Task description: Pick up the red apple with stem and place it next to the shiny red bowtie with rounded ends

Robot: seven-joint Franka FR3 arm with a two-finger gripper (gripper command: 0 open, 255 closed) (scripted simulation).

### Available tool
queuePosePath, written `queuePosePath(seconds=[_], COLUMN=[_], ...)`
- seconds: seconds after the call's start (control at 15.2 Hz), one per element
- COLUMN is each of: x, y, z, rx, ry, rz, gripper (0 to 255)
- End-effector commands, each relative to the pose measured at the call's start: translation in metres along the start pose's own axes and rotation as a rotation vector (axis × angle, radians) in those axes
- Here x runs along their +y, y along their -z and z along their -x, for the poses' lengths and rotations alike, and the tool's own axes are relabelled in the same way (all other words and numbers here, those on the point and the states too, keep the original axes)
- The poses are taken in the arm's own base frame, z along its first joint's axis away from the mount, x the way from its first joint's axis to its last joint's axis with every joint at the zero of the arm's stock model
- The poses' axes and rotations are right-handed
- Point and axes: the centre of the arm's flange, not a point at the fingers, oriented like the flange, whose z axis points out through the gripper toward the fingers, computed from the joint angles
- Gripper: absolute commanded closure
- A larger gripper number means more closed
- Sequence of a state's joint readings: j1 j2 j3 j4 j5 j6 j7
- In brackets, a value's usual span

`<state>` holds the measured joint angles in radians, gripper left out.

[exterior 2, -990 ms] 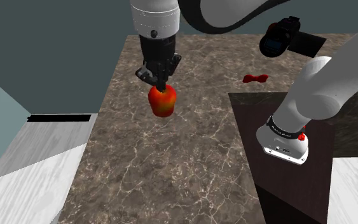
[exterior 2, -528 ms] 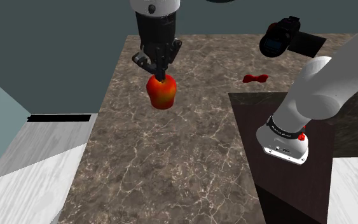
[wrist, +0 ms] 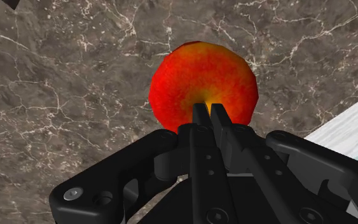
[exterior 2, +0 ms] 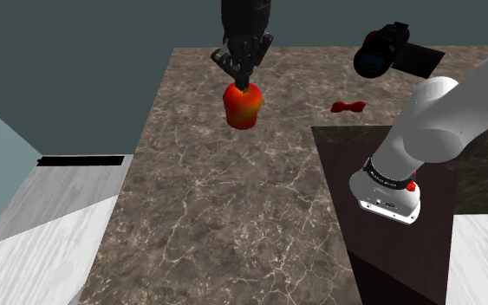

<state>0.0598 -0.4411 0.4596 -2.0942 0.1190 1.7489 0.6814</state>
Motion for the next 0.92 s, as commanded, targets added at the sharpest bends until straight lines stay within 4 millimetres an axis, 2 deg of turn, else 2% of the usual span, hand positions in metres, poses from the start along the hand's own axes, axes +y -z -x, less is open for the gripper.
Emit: queuePosePath(seconds=[0.0,0.86], x=[0.025,0.197], y=[-0.001,-0.004], z=[0.002,0.002], rx=[-0.001,-0.001], ry=[0.001,0.001], rz=[-0.001,-0.001], gripper=[255,255])
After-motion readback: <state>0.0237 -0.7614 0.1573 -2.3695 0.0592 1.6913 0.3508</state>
